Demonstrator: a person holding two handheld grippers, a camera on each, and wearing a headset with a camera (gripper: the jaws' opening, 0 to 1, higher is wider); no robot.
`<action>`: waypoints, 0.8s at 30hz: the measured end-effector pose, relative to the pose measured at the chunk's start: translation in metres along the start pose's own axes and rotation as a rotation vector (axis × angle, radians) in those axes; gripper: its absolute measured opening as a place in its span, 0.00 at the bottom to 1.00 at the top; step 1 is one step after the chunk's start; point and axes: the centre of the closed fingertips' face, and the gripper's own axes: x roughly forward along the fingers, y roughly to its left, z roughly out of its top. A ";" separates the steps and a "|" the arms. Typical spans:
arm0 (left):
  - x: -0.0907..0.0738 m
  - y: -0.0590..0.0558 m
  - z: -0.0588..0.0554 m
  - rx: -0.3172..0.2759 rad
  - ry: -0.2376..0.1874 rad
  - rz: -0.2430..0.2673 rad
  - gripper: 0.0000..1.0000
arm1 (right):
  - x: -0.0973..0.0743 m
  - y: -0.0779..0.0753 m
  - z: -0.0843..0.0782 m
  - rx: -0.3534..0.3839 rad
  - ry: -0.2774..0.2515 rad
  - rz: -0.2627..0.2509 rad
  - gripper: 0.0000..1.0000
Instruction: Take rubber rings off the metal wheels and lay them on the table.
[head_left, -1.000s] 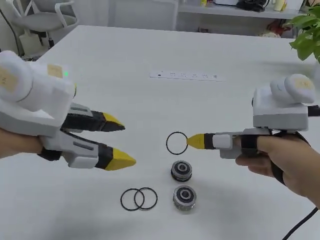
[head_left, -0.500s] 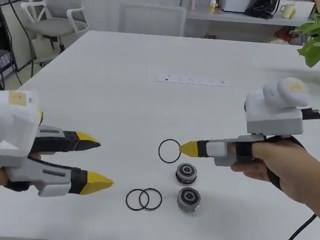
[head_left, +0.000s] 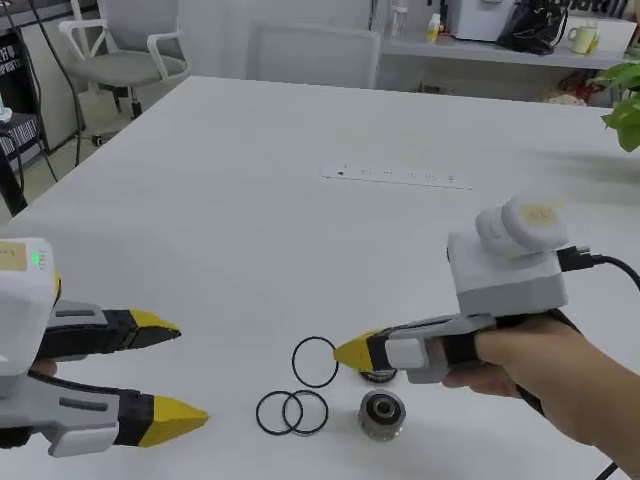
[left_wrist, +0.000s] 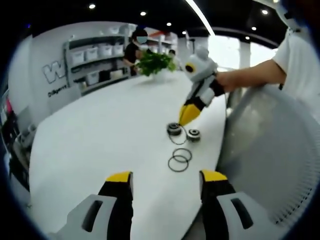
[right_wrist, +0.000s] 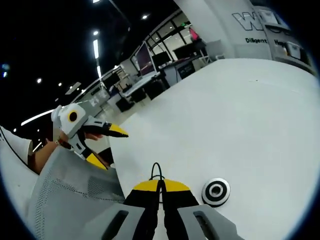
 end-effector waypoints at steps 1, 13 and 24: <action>-0.001 0.000 0.000 -0.009 -0.006 0.005 0.54 | 0.001 -0.001 -0.001 -0.006 0.002 -0.008 0.00; 0.000 -0.015 -0.012 -0.042 0.003 -0.010 0.54 | 0.028 0.005 -0.028 -0.163 0.103 -0.027 0.00; -0.001 -0.018 -0.015 -0.038 0.015 -0.013 0.53 | 0.034 0.002 -0.037 -0.231 0.146 -0.034 0.01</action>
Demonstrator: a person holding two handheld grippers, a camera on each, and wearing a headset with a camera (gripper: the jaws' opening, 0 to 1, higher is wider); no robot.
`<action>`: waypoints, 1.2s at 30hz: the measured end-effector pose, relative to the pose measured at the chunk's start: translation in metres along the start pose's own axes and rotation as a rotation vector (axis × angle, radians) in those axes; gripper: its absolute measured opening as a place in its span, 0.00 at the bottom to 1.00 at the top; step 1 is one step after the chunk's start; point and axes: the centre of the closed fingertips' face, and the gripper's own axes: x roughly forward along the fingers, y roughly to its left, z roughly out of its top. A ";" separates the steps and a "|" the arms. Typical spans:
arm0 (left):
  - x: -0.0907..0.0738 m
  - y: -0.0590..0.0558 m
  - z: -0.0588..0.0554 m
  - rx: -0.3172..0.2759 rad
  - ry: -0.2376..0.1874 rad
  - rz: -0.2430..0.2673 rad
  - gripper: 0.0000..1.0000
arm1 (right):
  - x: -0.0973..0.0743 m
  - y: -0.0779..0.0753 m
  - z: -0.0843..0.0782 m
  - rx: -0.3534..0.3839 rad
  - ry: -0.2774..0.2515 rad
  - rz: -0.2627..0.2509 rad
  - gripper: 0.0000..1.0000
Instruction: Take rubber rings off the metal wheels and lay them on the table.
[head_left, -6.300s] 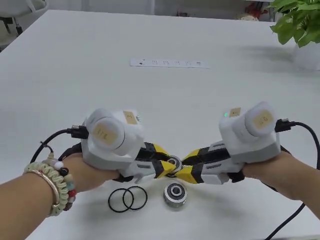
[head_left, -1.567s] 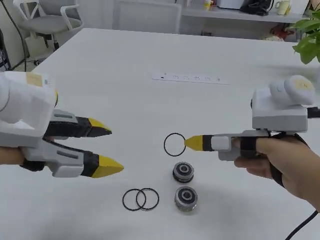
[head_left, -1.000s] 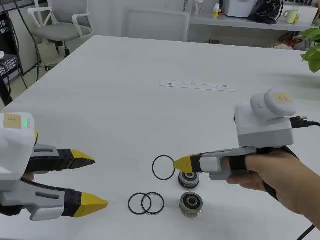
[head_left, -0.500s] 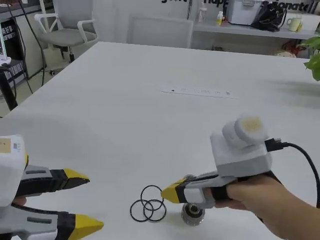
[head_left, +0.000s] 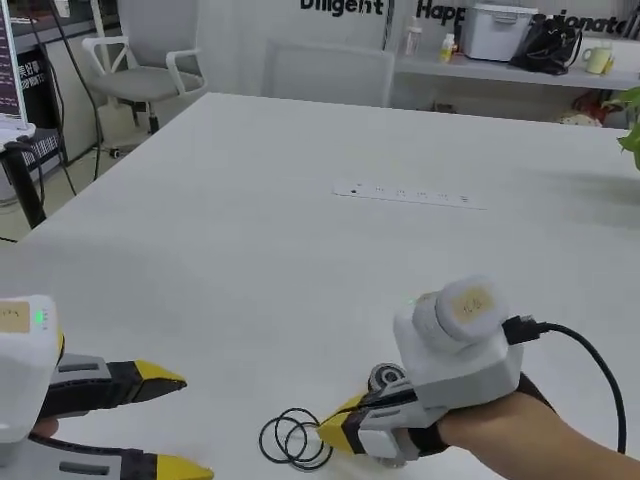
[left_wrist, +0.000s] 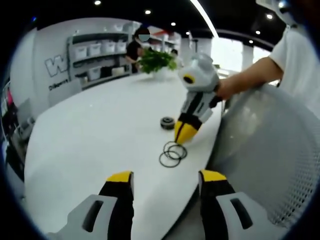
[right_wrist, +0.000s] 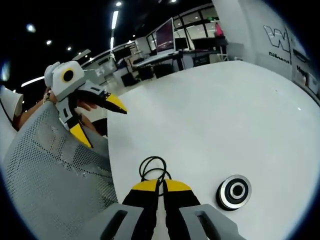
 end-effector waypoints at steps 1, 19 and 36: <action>0.000 0.001 0.000 0.001 0.002 0.003 0.53 | 0.001 -0.001 -0.001 -0.004 0.004 -0.002 0.02; -0.003 0.004 0.014 0.017 -0.021 0.013 0.53 | -0.010 -0.019 0.007 -0.005 -0.026 -0.061 0.14; 0.000 0.011 0.048 0.105 -0.043 0.009 0.53 | -0.059 -0.055 0.054 0.181 -0.294 -0.126 0.18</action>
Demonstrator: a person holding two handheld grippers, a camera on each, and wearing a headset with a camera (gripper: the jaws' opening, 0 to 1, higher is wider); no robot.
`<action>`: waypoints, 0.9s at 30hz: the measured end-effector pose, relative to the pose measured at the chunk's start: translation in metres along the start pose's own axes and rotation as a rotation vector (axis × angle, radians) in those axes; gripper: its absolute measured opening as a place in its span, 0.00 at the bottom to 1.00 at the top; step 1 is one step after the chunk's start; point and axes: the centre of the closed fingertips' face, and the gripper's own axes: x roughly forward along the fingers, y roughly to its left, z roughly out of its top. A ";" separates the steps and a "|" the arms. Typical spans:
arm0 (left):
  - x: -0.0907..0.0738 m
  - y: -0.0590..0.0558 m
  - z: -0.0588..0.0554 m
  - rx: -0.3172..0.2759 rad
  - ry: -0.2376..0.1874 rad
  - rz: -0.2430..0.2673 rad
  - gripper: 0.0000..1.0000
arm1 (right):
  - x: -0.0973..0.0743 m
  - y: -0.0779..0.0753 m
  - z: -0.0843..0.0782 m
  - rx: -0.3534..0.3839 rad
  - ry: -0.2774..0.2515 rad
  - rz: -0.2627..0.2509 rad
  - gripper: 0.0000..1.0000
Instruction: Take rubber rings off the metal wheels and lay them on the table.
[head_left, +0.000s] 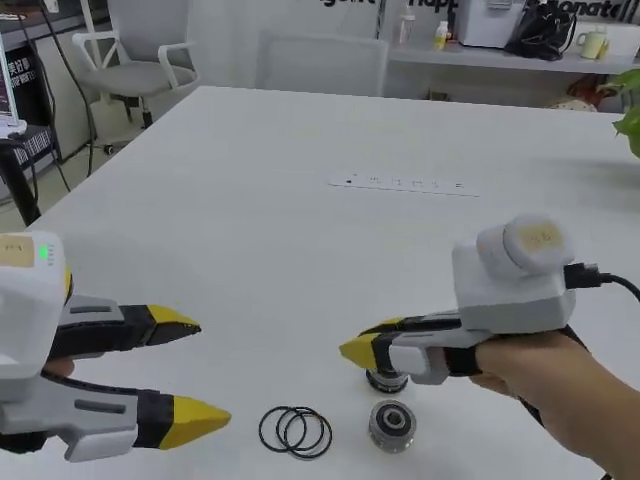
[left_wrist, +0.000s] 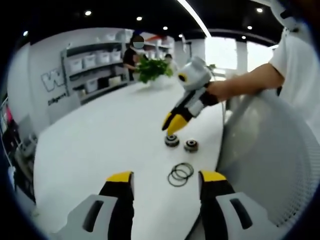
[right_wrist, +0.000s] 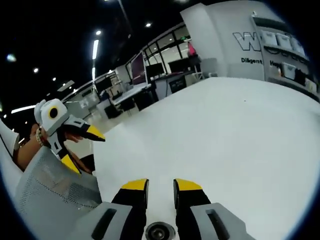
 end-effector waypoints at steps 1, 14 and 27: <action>0.000 0.000 0.001 0.002 -0.001 0.000 0.52 | -0.003 -0.002 0.003 0.014 -0.015 -0.005 0.18; 0.004 0.003 0.058 0.059 -0.091 -0.031 0.55 | -0.032 -0.032 0.024 0.113 -0.138 -0.089 0.22; 0.016 0.010 0.114 0.211 -0.148 -0.037 0.54 | -0.034 -0.040 0.017 0.101 -0.109 -0.126 0.24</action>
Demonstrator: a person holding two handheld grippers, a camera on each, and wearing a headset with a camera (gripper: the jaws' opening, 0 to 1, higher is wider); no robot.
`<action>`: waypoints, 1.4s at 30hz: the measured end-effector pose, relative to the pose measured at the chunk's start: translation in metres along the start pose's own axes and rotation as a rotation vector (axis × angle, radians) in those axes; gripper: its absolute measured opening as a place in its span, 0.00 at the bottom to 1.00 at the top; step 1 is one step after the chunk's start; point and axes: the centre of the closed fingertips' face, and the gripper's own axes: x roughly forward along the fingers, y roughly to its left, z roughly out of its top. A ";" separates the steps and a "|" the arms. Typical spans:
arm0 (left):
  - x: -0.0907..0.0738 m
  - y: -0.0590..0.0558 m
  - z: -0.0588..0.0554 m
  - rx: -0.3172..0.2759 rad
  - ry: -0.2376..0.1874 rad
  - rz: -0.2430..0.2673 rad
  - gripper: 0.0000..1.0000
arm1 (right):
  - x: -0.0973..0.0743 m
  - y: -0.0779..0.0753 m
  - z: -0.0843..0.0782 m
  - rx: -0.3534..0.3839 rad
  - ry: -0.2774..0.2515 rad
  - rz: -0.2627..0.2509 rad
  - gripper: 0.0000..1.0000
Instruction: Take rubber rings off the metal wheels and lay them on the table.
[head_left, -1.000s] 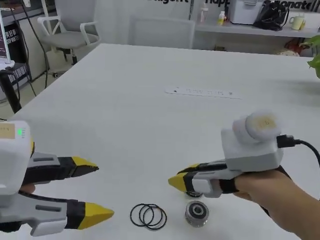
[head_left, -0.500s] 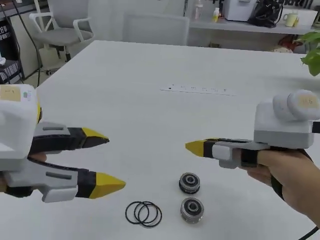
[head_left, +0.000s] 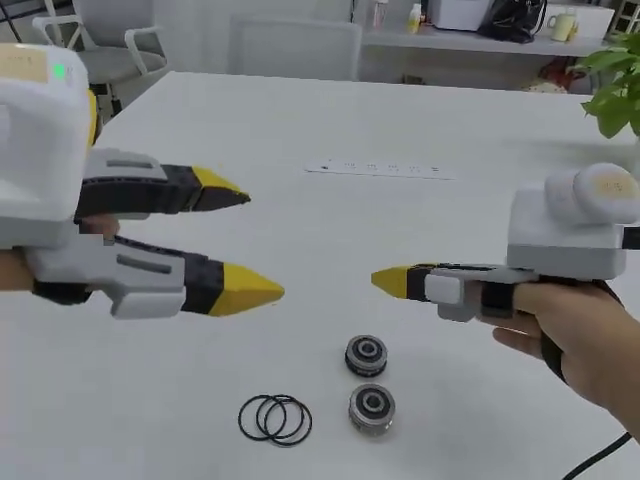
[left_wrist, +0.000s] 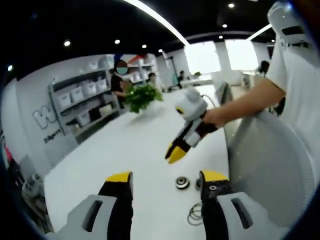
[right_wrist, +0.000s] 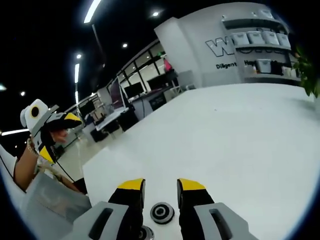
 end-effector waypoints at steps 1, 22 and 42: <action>0.004 0.004 0.002 0.006 -0.002 0.009 0.53 | 0.000 -0.002 -0.001 0.000 0.002 -0.005 0.24; 0.092 0.012 0.029 0.031 -0.080 -0.065 0.45 | 0.002 -0.019 -0.042 -0.043 0.173 -0.022 0.19; 0.130 -0.018 -0.066 -0.063 0.039 -0.109 0.30 | 0.010 -0.015 -0.085 -0.179 0.344 0.035 0.19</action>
